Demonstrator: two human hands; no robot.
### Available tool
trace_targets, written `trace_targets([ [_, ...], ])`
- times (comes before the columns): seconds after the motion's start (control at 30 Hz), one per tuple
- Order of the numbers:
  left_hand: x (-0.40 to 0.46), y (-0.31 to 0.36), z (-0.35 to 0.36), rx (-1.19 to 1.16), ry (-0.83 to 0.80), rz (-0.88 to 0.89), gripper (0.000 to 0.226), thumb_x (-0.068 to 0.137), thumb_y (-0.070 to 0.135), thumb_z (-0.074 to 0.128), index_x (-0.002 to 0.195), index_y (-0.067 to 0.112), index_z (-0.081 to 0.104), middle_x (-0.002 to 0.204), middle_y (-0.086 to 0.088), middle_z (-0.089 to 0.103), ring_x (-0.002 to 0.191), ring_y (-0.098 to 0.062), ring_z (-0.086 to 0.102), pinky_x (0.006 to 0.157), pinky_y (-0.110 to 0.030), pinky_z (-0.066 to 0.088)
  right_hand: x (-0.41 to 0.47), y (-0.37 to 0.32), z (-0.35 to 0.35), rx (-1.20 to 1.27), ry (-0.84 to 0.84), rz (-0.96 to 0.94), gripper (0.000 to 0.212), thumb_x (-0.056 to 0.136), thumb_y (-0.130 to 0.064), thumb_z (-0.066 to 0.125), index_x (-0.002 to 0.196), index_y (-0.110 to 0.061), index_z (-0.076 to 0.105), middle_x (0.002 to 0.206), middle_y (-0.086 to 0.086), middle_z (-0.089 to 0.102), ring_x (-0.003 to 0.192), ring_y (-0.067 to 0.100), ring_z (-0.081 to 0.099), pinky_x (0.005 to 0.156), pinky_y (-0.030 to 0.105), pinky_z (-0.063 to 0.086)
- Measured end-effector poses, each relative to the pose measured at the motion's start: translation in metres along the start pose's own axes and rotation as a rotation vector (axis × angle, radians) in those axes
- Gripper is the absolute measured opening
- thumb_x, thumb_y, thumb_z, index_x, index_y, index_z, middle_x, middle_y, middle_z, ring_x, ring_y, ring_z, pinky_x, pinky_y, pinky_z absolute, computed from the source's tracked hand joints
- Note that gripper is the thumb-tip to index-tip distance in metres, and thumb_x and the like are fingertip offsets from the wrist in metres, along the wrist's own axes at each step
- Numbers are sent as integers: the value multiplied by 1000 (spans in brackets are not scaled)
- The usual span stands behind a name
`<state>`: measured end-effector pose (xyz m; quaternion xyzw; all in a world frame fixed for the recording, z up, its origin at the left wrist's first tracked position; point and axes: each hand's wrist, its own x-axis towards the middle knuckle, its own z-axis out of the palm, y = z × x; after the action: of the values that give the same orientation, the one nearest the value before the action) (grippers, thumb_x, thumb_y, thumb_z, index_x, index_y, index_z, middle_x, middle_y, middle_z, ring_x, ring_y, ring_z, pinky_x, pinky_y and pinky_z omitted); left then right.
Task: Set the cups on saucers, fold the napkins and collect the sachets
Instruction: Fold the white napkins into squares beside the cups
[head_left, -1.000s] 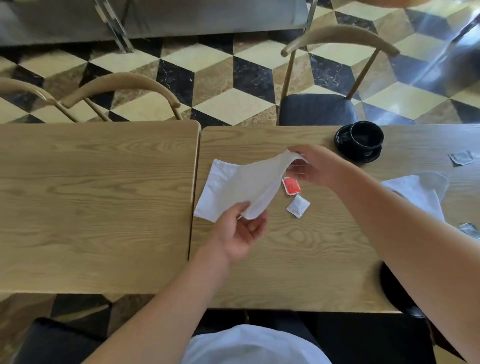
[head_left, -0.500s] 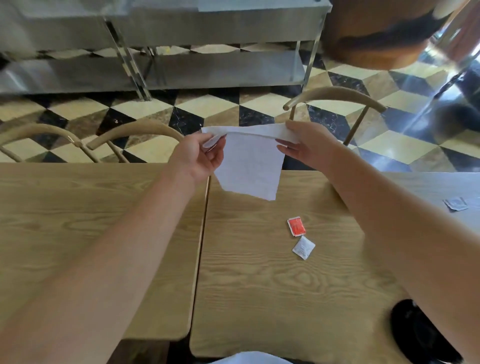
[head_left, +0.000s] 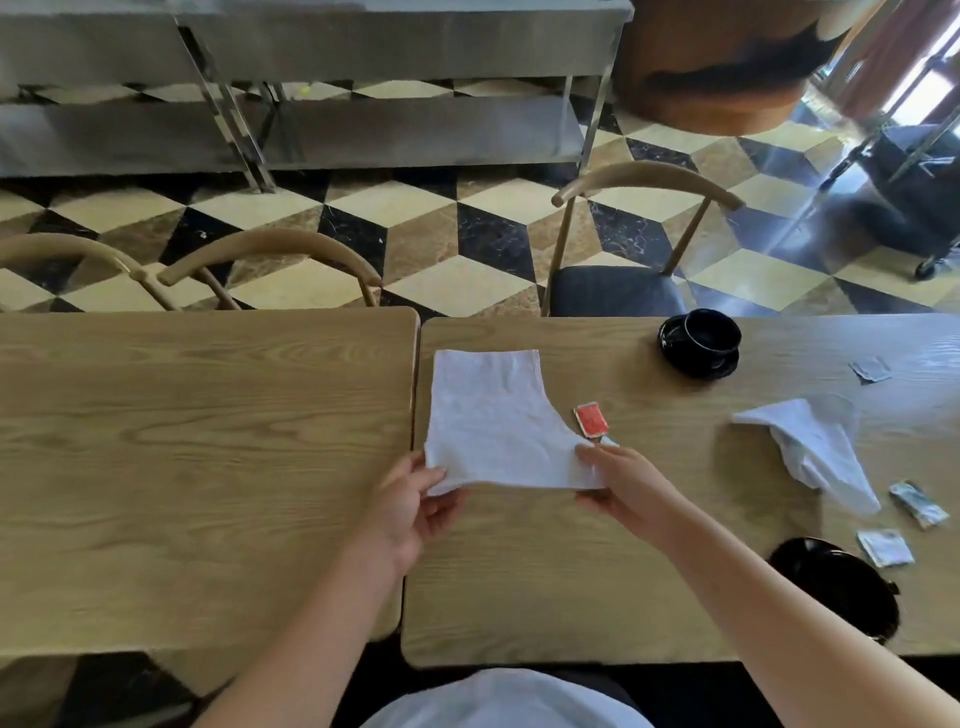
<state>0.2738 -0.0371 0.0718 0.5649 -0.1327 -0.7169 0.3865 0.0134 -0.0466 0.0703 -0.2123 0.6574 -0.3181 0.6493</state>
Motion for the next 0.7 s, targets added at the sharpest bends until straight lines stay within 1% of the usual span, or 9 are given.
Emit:
trace_targets([
  [0.13,1,-72,-37,119,95,-186,35,97,0,50,132,1,54,99,-18,70,63,-25,69,47,-28,55,-15,67,-4,-75,70,158,11,100,-13,60,100,-2,63,78,11,57,60,19,53,52,27,45],
  [0.2,-4,-98,-52,148,126,-245,47,98,-1,49,145,0,42,108,-20,71,66,-29,72,52,-32,57,-21,97,-8,-135,92,214,10,98,-9,59,91,-2,63,71,11,54,57,19,48,54,29,39],
  [0.33,-25,-130,-76,302,129,-351,75,96,0,46,159,27,16,112,-15,71,78,-33,77,58,-37,60,-35,143,-11,-254,117,328,7,95,-2,59,91,0,65,63,10,64,50,16,49,50,24,40],
  [0.4,-33,-139,-86,436,104,-456,66,92,-1,42,154,19,25,102,-17,77,77,-33,78,63,-40,61,-44,157,-9,-278,85,450,9,95,1,55,88,-2,60,58,9,66,46,14,49,51,21,35],
  [0.43,-36,-143,-90,475,89,-518,57,92,-1,41,147,9,31,93,-18,78,75,-33,78,64,-41,60,-48,163,-9,-321,64,506,10,94,1,54,86,-3,59,59,9,68,46,14,51,51,21,36],
  [0.5,-39,-150,-98,513,79,-588,42,92,1,41,133,4,40,84,-19,78,73,-31,78,62,-39,59,-55,170,-9,-423,22,563,8,93,-3,56,87,-3,62,64,8,70,49,14,55,51,21,41],
  [0.6,-35,-150,-103,478,135,-480,39,93,3,44,130,14,39,81,-16,79,68,-30,77,56,-34,58,-59,169,-8,-448,-15,506,10,95,-6,57,102,-7,63,73,6,74,53,12,59,52,21,45],
  [0.67,-27,-144,-102,403,158,-368,42,93,3,44,128,26,39,88,-10,79,72,-32,77,57,-34,58,-56,162,-6,-391,-9,395,20,94,-7,59,106,-22,57,78,9,76,58,13,64,54,23,49],
  [0.7,-23,-139,-100,372,151,-326,40,93,3,44,127,24,45,95,-8,76,75,-33,77,58,-34,59,-52,158,-5,-353,1,349,26,94,-7,60,107,-29,54,82,11,77,61,15,67,57,24,52],
])
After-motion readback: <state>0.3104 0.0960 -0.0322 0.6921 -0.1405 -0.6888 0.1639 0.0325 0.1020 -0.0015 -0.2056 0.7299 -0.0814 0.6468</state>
